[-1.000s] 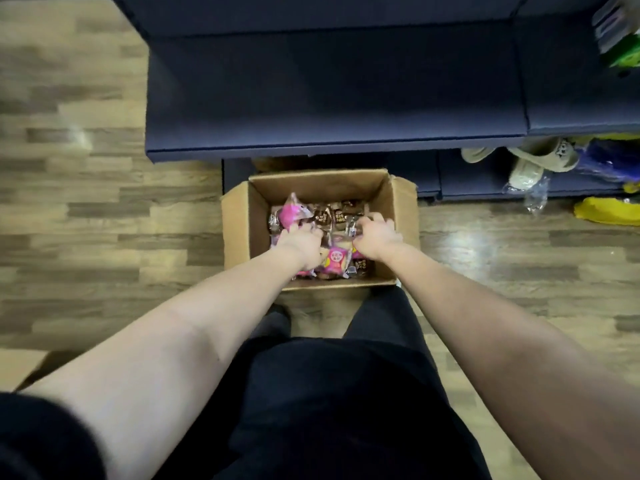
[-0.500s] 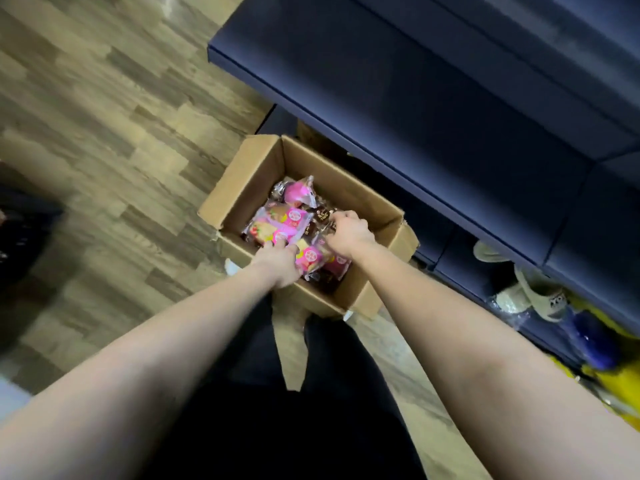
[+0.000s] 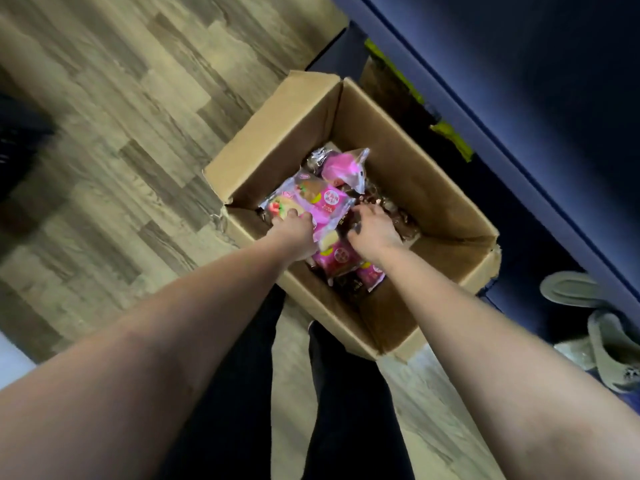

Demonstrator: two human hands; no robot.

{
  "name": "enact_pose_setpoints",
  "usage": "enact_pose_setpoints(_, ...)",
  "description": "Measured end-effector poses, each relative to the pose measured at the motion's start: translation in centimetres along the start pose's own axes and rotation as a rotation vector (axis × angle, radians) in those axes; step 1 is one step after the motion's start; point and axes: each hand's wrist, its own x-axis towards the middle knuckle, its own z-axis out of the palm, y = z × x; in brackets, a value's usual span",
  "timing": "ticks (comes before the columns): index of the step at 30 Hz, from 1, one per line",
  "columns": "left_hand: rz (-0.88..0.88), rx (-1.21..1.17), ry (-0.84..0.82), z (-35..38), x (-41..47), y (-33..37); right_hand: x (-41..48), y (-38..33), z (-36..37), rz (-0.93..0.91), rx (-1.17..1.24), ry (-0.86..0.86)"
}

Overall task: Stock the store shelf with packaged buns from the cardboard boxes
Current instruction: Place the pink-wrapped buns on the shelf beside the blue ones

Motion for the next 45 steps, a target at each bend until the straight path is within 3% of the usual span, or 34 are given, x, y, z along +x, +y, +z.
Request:
enact_pose_setpoints(4,-0.045,0.007,-0.057,2.7,5.8,-0.9,6.0,0.6,4.7,0.004,-0.045,-0.044)
enact_pose_setpoints(11,0.111,0.147,-0.173,4.3,12.7,0.2,14.9,-0.9,8.0,0.009,-0.055,-0.036)
enact_pose_setpoints(18,-0.094,-0.024,-0.069,5.5,14.1,-0.3,17.8,0.0,8.3,0.099,-0.169,-0.082)
enact_pose_setpoints(26,0.012,0.032,-0.047,2.0,9.5,-0.7,12.2,-0.3,5.5,0.197,0.085,-0.14)
enact_pose_setpoints(30,0.082,0.068,0.082,-1.0,6.0,-1.1,7.8,-1.2,2.6,0.192,-0.088,-0.129)
enact_pose_setpoints(34,0.181,0.12,0.142,-4.2,3.2,-1.5,4.1,-2.3,-0.5,0.243,-0.158,-0.038)
enact_pose_setpoints(40,0.339,0.224,0.363,-12.9,-2.7,-1.4,-3.1,-6.1,-6.3,0.378,0.074,0.196)
enact_pose_setpoints(45,0.346,0.188,0.536,-20.4,-9.1,-1.7,-9.3,-9.4,-10.5,0.309,0.033,0.32)
